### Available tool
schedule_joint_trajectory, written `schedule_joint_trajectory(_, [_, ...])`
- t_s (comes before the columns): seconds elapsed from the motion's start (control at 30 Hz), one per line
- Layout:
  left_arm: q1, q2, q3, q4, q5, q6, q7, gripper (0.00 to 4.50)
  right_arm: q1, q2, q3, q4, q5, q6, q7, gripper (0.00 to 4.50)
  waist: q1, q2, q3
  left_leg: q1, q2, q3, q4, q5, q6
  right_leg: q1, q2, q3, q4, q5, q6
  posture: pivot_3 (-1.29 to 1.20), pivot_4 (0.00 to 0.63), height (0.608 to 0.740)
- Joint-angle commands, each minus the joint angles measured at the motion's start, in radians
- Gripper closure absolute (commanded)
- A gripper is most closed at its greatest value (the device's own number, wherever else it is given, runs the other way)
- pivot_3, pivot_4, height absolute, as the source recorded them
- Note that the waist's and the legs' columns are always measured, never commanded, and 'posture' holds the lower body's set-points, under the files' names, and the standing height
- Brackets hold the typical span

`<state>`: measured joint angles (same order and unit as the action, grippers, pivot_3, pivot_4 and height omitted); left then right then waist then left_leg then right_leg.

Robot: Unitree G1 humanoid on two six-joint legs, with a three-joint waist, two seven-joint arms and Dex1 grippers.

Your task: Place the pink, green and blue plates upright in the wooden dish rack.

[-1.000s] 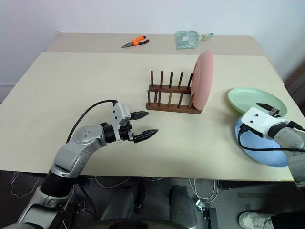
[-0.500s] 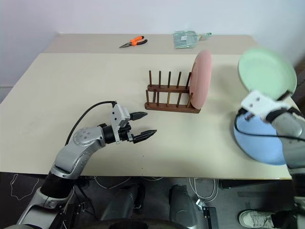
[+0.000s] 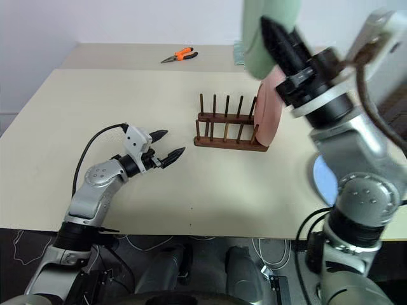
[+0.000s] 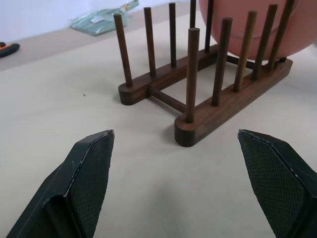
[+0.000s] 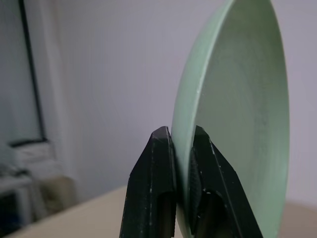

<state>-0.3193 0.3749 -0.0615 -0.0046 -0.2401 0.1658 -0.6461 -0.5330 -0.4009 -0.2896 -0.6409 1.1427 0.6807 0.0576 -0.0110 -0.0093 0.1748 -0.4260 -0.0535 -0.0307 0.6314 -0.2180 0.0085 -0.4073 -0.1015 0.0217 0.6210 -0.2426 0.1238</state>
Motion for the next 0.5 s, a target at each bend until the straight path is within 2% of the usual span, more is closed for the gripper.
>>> schedule_joint_trajectory(0.03, [0.023,0.004,0.015,-0.056,-0.018,-0.015,-0.015,0.37,0.029,0.051,0.076,-0.029,-0.059,-0.007,-0.106,4.45,-0.001,0.0,0.0,0.0,0.0,0.0,0.0,0.0,0.0,-0.001,0.0,0.0,0.0,0.0,0.0,0.0,0.15,0.738])
schedule_joint_trajectory(0.17, [0.061,0.005,0.008,-0.122,-0.06,0.027,-0.046,0.37,0.061,0.087,0.126,0.005,-0.133,-0.025,-0.129,4.45,0.0,0.0,0.0,-0.001,0.0,0.001,0.0,0.0,0.0,-0.002,0.0,0.0,0.002,0.0,0.0,0.0,0.15,0.738])
schedule_joint_trajectory(0.5, [0.07,0.005,-0.004,-0.152,-0.054,0.068,-0.055,0.37,0.082,0.079,0.18,0.132,-0.219,0.033,-0.098,4.45,-0.002,0.0,0.0,0.0,0.0,0.001,0.0,0.0,0.0,-0.002,0.003,0.0,0.004,0.0,0.0,0.0,0.15,0.738])
